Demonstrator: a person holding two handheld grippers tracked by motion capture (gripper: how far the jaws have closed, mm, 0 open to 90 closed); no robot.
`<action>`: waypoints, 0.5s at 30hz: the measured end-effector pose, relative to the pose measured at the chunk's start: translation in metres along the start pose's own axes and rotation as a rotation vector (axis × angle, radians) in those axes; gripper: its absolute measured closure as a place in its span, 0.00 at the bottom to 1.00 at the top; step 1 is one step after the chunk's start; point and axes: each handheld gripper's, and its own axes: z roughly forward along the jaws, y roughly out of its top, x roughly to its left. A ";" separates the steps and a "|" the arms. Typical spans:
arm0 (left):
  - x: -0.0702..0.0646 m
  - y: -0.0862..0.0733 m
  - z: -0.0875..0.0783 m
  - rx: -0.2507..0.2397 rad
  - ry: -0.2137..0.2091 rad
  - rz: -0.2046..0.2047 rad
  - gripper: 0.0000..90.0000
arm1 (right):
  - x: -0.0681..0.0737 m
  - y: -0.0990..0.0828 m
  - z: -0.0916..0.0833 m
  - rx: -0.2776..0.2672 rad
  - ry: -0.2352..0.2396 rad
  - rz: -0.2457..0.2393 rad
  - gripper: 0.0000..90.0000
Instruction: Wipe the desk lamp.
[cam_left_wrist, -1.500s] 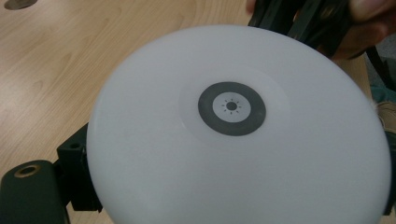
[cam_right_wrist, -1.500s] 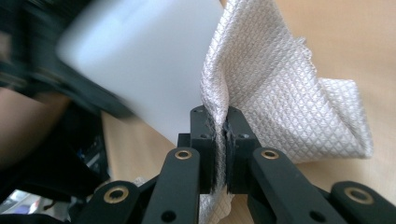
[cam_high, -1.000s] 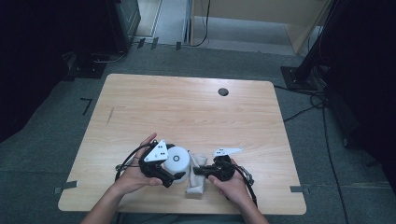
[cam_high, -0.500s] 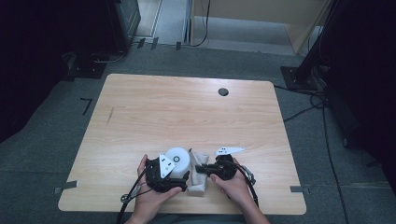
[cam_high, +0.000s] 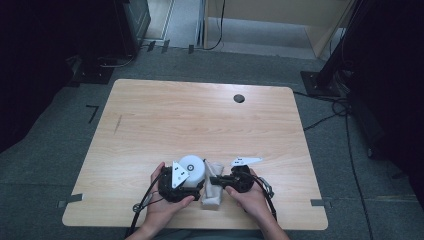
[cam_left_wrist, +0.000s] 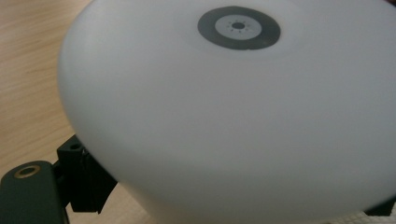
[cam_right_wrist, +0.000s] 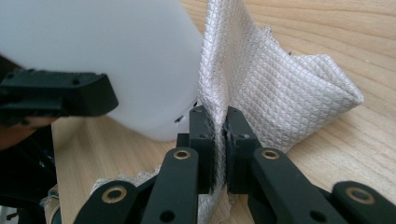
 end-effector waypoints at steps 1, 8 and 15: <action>0.004 0.001 0.001 -0.003 -0.026 0.024 0.10 | 0.000 0.000 0.000 -0.001 -0.001 -0.002 0.93; 0.028 0.006 0.002 -0.064 -0.217 0.097 0.10 | -0.003 0.002 -0.007 -0.024 -0.009 -0.004 0.94; 0.032 0.005 0.010 -0.061 -0.332 0.212 0.10 | -0.001 0.001 -0.007 -0.018 0.001 -0.010 0.94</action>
